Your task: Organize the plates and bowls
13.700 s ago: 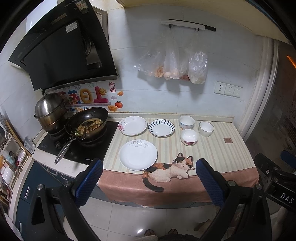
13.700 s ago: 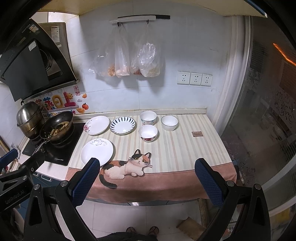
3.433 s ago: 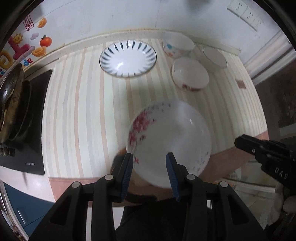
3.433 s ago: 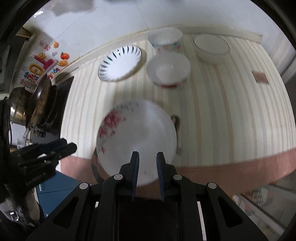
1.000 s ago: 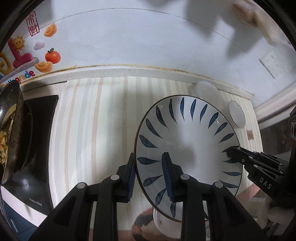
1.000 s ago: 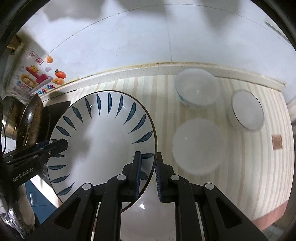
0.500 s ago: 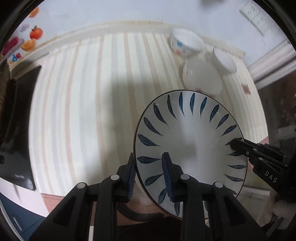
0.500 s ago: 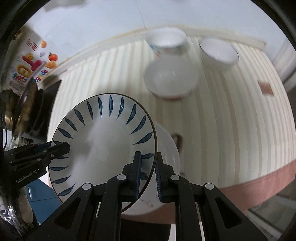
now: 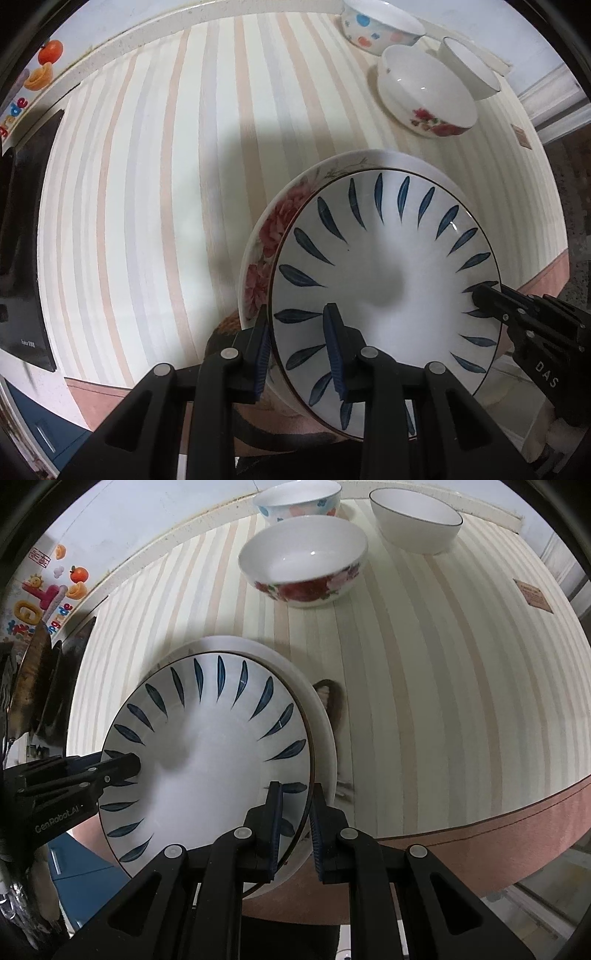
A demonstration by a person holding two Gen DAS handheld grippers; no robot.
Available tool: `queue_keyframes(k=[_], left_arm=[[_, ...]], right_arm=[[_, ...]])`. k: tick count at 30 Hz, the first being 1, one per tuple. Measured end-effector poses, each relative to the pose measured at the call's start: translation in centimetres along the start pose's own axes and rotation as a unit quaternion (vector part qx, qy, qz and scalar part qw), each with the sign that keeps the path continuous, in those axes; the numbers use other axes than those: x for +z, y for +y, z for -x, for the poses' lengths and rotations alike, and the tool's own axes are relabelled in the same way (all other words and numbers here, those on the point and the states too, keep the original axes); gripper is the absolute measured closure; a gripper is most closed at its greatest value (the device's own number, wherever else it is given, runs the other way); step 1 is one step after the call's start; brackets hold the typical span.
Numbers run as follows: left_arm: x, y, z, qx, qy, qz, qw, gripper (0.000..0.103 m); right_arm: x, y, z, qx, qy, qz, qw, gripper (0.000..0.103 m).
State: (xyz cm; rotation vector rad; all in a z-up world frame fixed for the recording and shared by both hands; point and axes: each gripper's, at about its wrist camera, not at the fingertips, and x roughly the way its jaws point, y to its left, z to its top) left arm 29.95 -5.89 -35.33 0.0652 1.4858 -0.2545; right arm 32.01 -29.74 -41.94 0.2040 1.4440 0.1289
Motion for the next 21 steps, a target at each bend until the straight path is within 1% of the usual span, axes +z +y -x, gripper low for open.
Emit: queue_keyframes(k=[2, 3, 6, 11, 18, 21], left_arm=[[-0.1, 0.2, -0.1, 0.001, 0.002, 0.005, 1.0000, 0.078], [0.0, 0.2, -0.1, 0.004, 0.010, 0.005, 0.9999, 0.078], [0.1, 0.0, -0.1, 0.009, 0.006, 0.006, 0.9999, 0.078], [0.1, -0.1, -0.3, 0.007, 0.005, 0.012, 0.9999, 0.078], [-0.4, 0.4, -0.6, -0.007, 0.014, 0.021, 0.9997, 0.078], [-0.4, 1.1, -0.8, -0.025, 0.027, 0.039, 0.9986, 0.078]], right_arm=[[-0.1, -0.1, -0.3, 0.003, 0.000, 0.000, 1.000, 0.087], [-0.1, -0.1, -0.4, 0.003, 0.000, 0.002, 1.000, 0.087], [0.1, -0.2, -0.6, 0.005, -0.002, 0.002, 1.000, 0.087], [0.6, -0.6, -0.6, 0.021, 0.000, -0.011, 1.000, 0.087], [0.6, -1.3, -0.5, 0.047, 0.008, -0.038, 0.998, 0.085], [0.7, -1.6, -0.5, 0.061, 0.014, -0.050, 0.997, 0.085]])
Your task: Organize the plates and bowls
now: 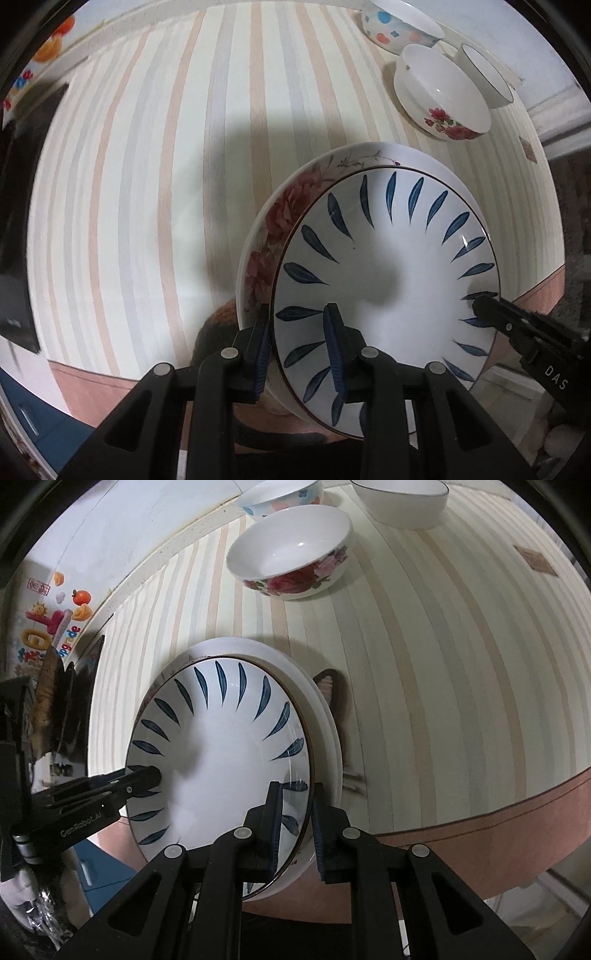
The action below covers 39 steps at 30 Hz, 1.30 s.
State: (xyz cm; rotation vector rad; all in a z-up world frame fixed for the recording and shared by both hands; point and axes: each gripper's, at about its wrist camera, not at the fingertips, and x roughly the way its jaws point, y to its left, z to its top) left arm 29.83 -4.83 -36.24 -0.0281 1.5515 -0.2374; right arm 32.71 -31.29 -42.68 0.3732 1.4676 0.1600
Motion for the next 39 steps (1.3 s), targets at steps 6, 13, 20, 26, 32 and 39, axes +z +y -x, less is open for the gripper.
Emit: queue_keyframes(k=[6, 13, 20, 26, 32, 39], left_arm=[[0.3, 0.6, 0.4, -0.005, 0.003, 0.014, 0.9999, 0.078], [-0.6, 0.5, 1.5, 0.011, -0.008, 0.009, 0.9999, 0.078], [-2.6, -0.7, 5.4, 0.037, -0.058, -0.014, 0.9975, 0.078], [-6.1, -1.9, 10.2, 0.049, -0.103, -0.042, 0.9926, 0.078], [-9.3, -3.0, 13.8, 0.023, -0.127, -0.050, 0.9904, 0.078], [-12.1, -4.3, 16.6, 0.017, -0.147, -0.055, 0.9874, 0.077]], right_arm=[[0.2, -0.8, 0.0, 0.022, 0.005, -0.024, 0.999, 0.085], [-0.1, -0.7, 0.2, 0.019, 0.005, -0.031, 0.999, 0.084], [-0.8, 0.1, 2.6, 0.000, -0.014, -0.015, 1.000, 0.082], [-4.0, 2.9, 8.0, -0.026, -0.056, 0.015, 0.998, 0.082], [-8.5, 5.6, 14.8, -0.040, -0.104, 0.030, 0.993, 0.079], [-12.6, 7.8, 18.9, -0.045, -0.125, 0.058, 0.989, 0.062]])
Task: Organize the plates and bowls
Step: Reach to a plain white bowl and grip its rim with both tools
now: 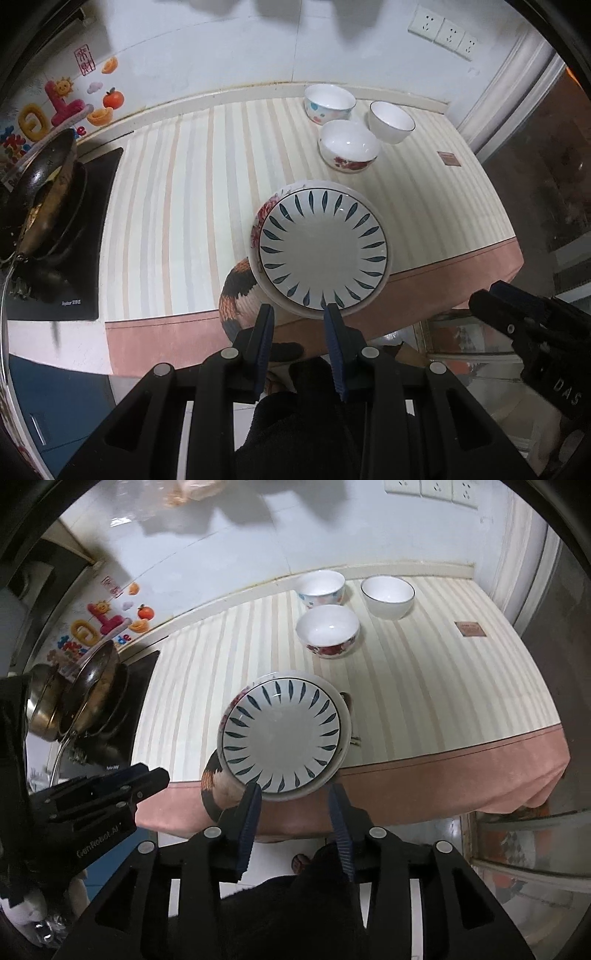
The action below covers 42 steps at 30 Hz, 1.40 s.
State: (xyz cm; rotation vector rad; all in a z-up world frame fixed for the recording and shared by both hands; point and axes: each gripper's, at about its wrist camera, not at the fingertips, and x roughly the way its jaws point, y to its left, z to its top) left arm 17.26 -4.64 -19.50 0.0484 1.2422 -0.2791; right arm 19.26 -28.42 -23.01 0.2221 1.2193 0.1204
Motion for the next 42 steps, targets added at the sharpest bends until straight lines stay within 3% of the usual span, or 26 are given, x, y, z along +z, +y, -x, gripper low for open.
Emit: queue_keyframes(k=[5, 11, 16, 21, 28, 29, 30, 31, 33, 37, 42], left_arm=[[1.0, -0.4, 0.4, 0.007, -0.008, 0.020, 0.9998, 0.076], [5.7, -1.5, -2.8, 0.025, -0.004, 0.049, 0.9985, 0.074], [11.9, -2.4, -8.2, 0.033, 0.007, 0.078, 0.9964, 0.074], [17.9, -2.9, -16.1, 0.035, 0.048, 0.106, 0.9925, 0.074], [22.8, -2.3, -25.1, 0.003, 0.110, 0.144, 0.9834, 0.074], [23.2, -2.4, -26.0, -0.001, 0.115, 0.143, 0.9830, 0.074], [23.5, -2.4, -26.6, -0.001, 0.117, 0.140, 0.9832, 0.074], [23.8, -2.5, -27.0, -0.002, 0.114, 0.138, 0.9838, 0.079], [24.0, -2.8, -27.2, 0.001, 0.110, 0.131, 0.9853, 0.086], [23.7, -4.1, -26.4, 0.021, 0.103, 0.115, 0.9877, 0.086], [22.2, -6.7, -23.6, 0.011, 0.090, 0.097, 0.9911, 0.086]], right_arm=[[0.7, -0.8, 1.0, 0.019, -0.001, 0.005, 1.000, 0.056], [6.2, -4.6, -1.8, 0.042, 0.003, 0.002, 0.999, 0.048], [12.8, -8.8, -8.0, 0.046, 0.017, -0.007, 0.999, 0.048], [19.6, -13.4, -16.7, 0.062, 0.063, -0.035, 0.995, 0.048], [24.9, -15.8, -26.1, 0.079, 0.119, -0.043, 0.989, 0.048], [25.3, -15.8, -27.3, 0.081, 0.129, -0.044, 0.987, 0.049], [25.6, -15.7, -28.4, 0.088, 0.138, -0.042, 0.986, 0.058], [25.7, -15.6, -29.1, 0.093, 0.144, -0.040, 0.984, 0.074], [25.8, -15.0, -30.3, 0.097, 0.151, -0.031, 0.983, 0.087], [25.8, -14.1, -29.8, 0.074, 0.135, -0.003, 0.988, 0.088], [24.6, -15.3, -27.0, 0.078, 0.134, 0.002, 0.988, 0.088]])
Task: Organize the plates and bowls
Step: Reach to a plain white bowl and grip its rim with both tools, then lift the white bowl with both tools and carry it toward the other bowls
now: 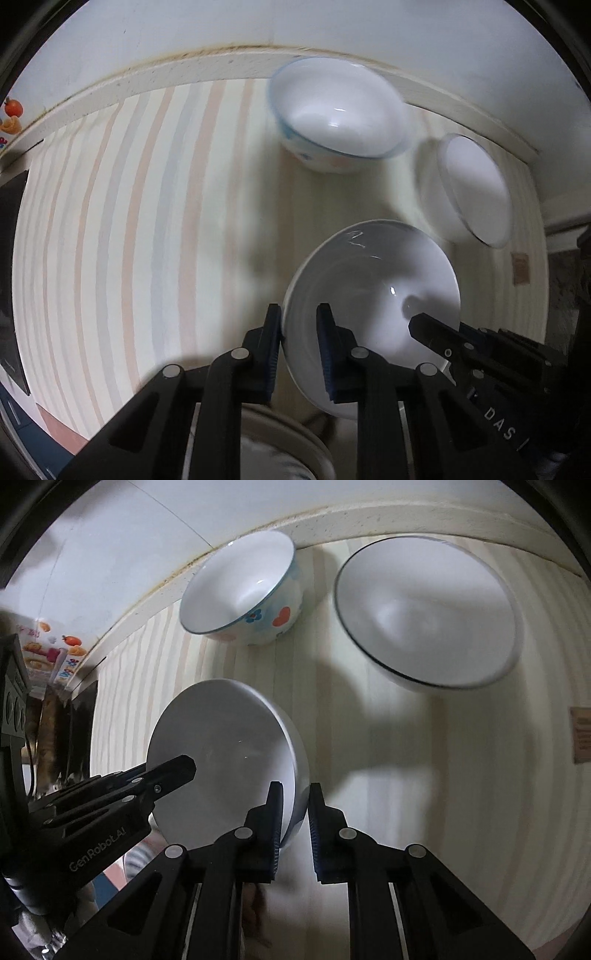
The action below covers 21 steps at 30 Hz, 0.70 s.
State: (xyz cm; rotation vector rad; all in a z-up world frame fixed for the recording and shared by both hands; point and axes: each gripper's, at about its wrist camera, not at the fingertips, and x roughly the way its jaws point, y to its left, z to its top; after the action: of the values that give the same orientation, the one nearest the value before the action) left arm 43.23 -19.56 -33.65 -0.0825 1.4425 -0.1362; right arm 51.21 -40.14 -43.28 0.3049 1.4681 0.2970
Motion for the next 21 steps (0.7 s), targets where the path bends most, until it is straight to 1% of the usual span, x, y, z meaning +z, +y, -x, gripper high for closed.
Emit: queue_keyframes(k=[5, 7, 11, 17, 21], left_arm=[[-3.8, -3.3, 2.5, -0.010, -0.012, -0.034, 0.9993, 0.086], [-5.3, -4.9, 3.0, -0.022, -0.009, -0.046, 0.9987, 0.086], [-7.8, -7.4, 3.4, -0.033, 0.001, -0.074, 0.9967, 0.086], [-10.3, -10.4, 0.8, -0.034, 0.034, -0.115, 0.9922, 0.086], [-11.7, -11.7, -0.7, -0.032, 0.054, -0.134, 0.9890, 0.086]], right_arm=[[-3.3, -1.5, 3.6, -0.004, -0.007, -0.005, 1.000, 0.088], [-4.8, -2.4, 4.9, -0.010, -0.010, -0.009, 1.000, 0.088], [-8.6, -4.2, 6.8, -0.018, -0.014, -0.031, 0.999, 0.088], [-13.4, -7.2, 7.4, -0.032, -0.007, -0.060, 0.998, 0.088], [-15.3, -9.5, 6.5, -0.031, 0.000, -0.087, 0.996, 0.088]])
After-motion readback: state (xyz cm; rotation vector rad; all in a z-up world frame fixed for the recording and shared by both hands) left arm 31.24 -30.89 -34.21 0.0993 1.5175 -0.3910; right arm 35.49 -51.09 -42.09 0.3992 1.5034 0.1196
